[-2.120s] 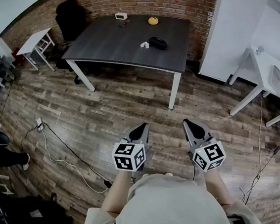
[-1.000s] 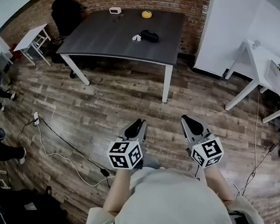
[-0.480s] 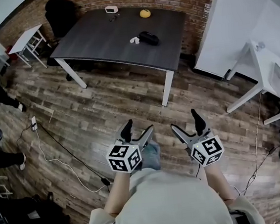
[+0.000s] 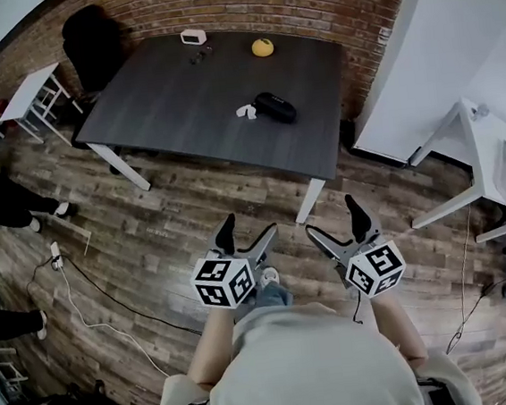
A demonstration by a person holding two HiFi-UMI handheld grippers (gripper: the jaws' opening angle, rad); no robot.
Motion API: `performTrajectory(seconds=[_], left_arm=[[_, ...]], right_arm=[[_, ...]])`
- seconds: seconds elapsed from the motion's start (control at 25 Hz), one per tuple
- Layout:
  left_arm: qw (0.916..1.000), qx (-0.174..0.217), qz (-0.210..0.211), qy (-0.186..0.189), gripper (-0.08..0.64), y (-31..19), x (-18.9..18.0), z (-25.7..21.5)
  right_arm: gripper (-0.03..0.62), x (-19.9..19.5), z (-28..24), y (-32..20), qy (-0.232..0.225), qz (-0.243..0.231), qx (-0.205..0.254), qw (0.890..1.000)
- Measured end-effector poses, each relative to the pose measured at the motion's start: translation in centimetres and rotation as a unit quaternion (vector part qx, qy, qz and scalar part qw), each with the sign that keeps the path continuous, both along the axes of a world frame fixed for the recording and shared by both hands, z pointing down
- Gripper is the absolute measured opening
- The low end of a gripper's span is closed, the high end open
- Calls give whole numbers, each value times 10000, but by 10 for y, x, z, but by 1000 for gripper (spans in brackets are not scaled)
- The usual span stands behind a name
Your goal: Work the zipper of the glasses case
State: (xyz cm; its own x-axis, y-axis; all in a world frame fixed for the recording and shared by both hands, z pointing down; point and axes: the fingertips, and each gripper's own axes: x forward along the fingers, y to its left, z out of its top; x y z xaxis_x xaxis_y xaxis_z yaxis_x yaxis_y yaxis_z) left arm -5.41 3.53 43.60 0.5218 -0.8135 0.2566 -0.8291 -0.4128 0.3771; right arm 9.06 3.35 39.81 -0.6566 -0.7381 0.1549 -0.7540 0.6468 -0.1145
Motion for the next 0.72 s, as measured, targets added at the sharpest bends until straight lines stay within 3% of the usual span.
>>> performTrajectory(seconds=[0.24, 0.44, 0.72], left_arm=[[9994, 57, 339, 14, 422, -93, -20, -12], [9992, 125, 390, -11, 420, -149, -29, -14], [9990, -197, 389, 103, 420, -197, -30, 2]], right_arm=[[448, -25, -11, -92, -141, 246, 93, 9996], [446, -33, -16, -153, -91, 382, 214, 9990], [446, -36, 9, -216, 145, 440, 5, 9989]])
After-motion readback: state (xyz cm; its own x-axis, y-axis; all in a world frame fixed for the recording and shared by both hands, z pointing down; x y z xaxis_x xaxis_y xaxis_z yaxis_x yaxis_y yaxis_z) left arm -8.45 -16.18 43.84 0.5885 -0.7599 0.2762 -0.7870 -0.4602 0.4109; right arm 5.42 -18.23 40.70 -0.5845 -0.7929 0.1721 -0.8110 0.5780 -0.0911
